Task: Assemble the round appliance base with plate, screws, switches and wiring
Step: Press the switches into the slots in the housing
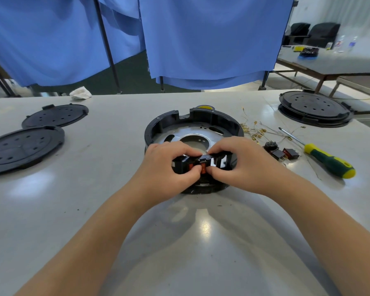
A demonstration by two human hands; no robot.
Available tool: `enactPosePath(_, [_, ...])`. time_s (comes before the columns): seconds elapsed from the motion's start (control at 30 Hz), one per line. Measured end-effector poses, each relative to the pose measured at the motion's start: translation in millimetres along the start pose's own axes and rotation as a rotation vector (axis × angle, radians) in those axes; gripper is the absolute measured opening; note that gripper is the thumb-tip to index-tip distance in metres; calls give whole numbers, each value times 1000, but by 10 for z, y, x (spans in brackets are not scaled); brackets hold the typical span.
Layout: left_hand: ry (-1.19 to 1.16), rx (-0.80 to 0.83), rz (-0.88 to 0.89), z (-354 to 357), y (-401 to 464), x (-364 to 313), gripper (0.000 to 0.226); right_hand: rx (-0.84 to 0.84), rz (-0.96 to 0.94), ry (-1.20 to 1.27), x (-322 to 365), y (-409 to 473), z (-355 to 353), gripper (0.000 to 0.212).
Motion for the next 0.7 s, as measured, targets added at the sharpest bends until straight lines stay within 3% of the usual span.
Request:
enactPosePath(0.1, [-15, -5, 65, -4, 9, -27, 19, 0, 8, 25, 12, -3, -13, 27])
enactPosePath(0.47, [55, -134, 125, -29, -12, -81, 14, -109, -40, -47, 56, -14, -6, 15])
enactPosePath(0.7, [67, -32, 168, -84, 31, -84, 16, -108, -35, -44, 0, -1, -5, 21])
Point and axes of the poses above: each hand's wrist, its own y-axis towards the middle knuckle, its own z-axis out of the palm, x = y × z, the point moved 8 cm from there along y, towards the middle knuckle, and after that the axes turned 8 degrees about -x, right-handed, at the moved point
